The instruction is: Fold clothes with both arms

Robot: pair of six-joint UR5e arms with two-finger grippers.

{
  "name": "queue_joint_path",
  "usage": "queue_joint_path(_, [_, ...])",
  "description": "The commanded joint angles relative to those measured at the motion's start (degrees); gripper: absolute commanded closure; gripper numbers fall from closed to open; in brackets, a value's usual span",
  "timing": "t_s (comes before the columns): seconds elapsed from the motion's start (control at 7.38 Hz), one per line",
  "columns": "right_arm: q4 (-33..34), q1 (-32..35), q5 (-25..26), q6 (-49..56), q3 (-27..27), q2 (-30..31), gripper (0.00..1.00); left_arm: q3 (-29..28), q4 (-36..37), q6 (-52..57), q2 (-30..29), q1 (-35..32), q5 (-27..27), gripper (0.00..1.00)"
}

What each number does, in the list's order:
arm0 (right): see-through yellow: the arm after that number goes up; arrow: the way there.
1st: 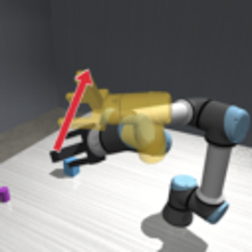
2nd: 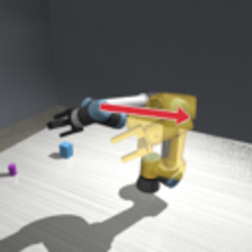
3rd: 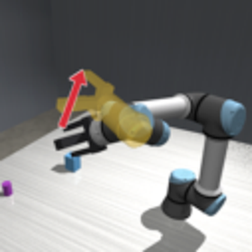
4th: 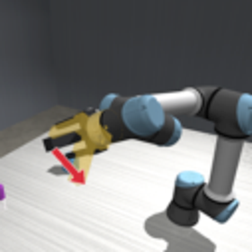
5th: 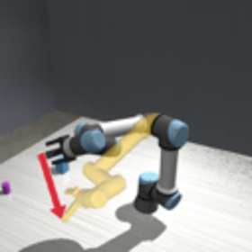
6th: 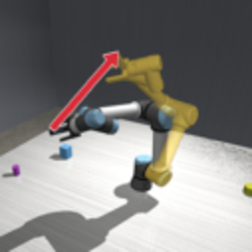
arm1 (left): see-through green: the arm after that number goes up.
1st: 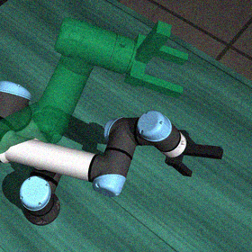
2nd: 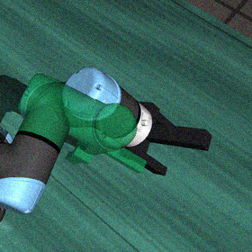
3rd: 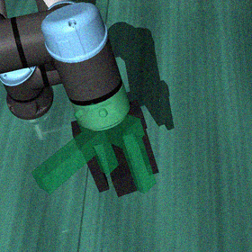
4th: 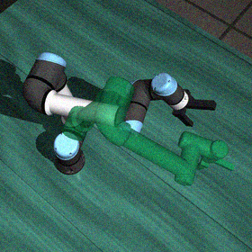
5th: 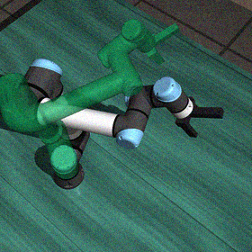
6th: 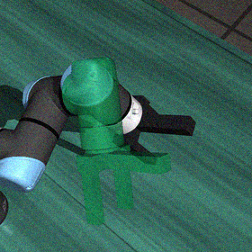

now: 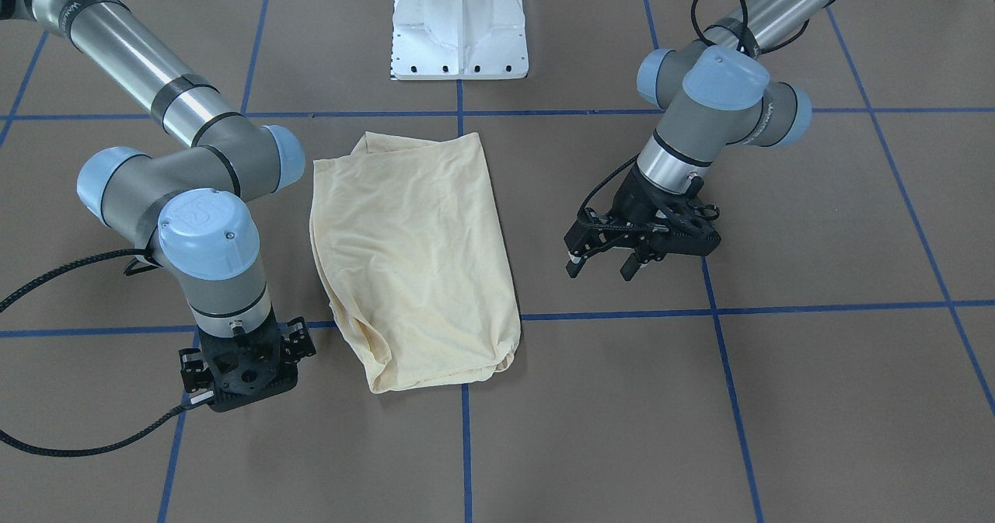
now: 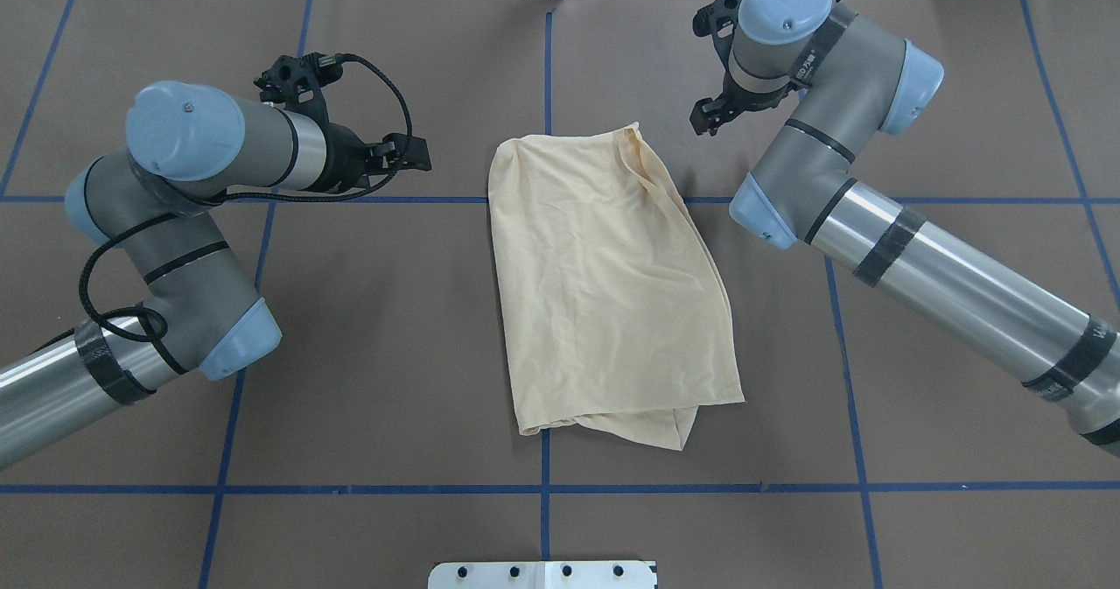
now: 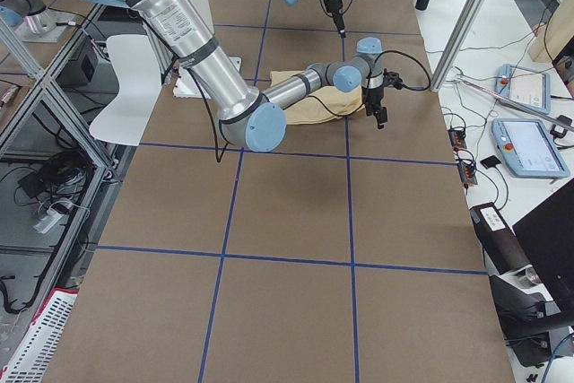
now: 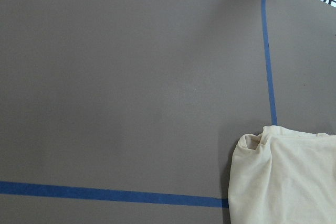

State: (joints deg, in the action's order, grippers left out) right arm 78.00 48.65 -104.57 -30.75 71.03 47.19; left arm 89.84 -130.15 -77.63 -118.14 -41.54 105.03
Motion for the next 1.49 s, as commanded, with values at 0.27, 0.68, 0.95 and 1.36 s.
queue_joint_path(0.27, [-0.2,-0.9,-5.8,-1.1,1.0,-1.8,0.00,3.9,0.0,0.7,0.5,-0.4,0.0,0.00])
queue_joint_path(0.68, [-5.4,-5.9,-4.9,-7.8,-0.3,-3.5,0.00,5.7,0.3,0.8,0.5,-0.7,-0.3,0.00])
queue_joint_path(0.95, [-5.8,-7.1,-3.3,-7.8,-3.7,-6.7,0.00,6.1,0.4,0.7,0.6,-0.8,-0.3,0.00])
queue_joint_path(1.36, [-7.5,-7.4,-2.6,-7.7,-5.1,-6.0,0.00,6.1,0.4,0.6,0.6,-0.7,-0.3,0.00])
